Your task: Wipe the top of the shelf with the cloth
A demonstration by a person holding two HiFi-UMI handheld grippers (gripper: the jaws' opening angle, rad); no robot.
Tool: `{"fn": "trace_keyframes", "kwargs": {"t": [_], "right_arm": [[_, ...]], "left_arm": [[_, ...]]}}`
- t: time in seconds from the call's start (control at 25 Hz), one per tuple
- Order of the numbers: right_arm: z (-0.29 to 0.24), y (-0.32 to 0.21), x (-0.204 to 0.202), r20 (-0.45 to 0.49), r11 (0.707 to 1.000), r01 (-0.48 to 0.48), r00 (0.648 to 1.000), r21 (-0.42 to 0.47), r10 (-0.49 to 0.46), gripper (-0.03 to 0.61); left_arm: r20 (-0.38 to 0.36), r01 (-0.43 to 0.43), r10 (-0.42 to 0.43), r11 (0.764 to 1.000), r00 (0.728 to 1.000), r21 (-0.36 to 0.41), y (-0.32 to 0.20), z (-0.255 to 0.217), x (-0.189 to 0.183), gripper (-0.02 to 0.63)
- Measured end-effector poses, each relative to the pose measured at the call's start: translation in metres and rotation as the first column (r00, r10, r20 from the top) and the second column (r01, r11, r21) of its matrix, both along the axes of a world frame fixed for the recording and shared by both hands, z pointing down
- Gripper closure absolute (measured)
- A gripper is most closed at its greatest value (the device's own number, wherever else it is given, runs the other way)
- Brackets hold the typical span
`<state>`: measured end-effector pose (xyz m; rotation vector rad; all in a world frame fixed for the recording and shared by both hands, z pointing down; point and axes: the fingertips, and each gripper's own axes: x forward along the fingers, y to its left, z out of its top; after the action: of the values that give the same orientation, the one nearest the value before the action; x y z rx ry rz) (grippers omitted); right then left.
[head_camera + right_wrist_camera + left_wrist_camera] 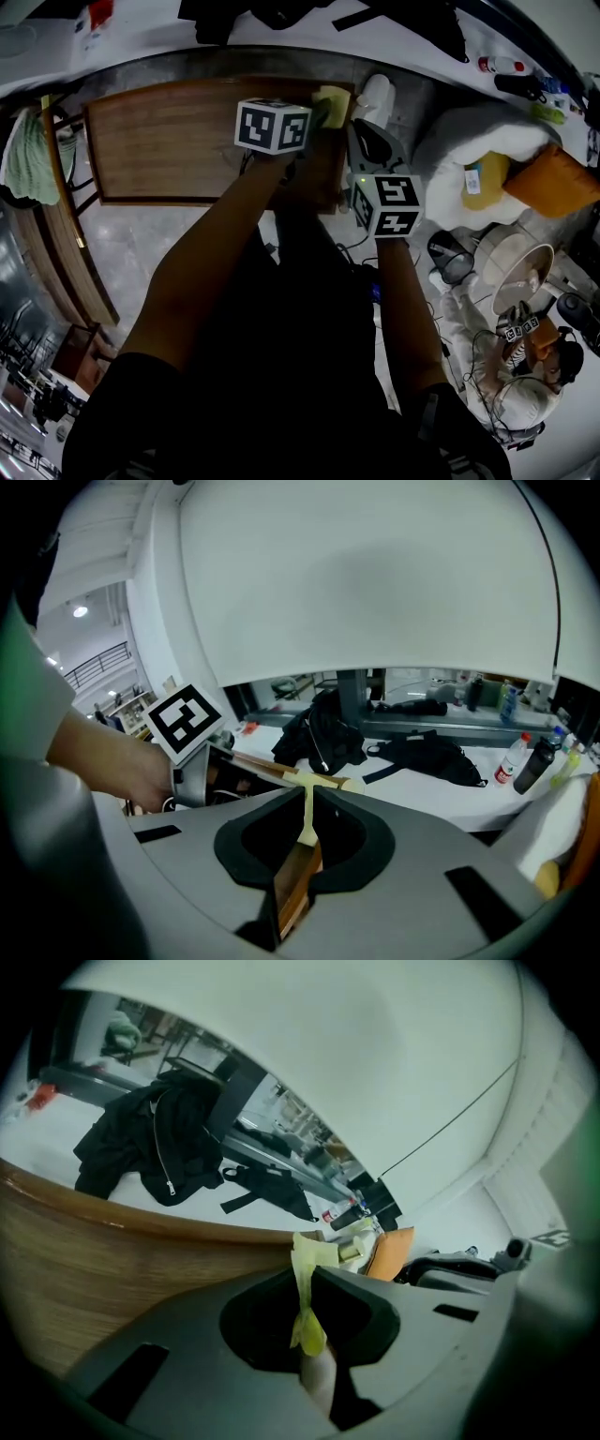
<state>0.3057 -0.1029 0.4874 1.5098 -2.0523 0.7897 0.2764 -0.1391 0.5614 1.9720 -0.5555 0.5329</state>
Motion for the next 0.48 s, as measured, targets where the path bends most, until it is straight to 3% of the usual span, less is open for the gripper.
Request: {"fn": "trace_keyframes", "kwargs": {"t": [0.2,0.48], "right_arm": [[0.001,0.006,-0.012,0.003,1.000,0.020,1.000,-0.008,-0.020,0.552],[0.002,0.011,-0.027,0.000,0.999,0.040,0.999,-0.016,-0.040,0.552]], "left_arm": [[0.061,0.002,-0.003,1.000,0.998,0.013,-0.002,0.011,-0.003,0.586],[0.167,-0.084,0.068,0.992,0.984,0.095,-0.003,0.013,-0.019,0.586]]}}
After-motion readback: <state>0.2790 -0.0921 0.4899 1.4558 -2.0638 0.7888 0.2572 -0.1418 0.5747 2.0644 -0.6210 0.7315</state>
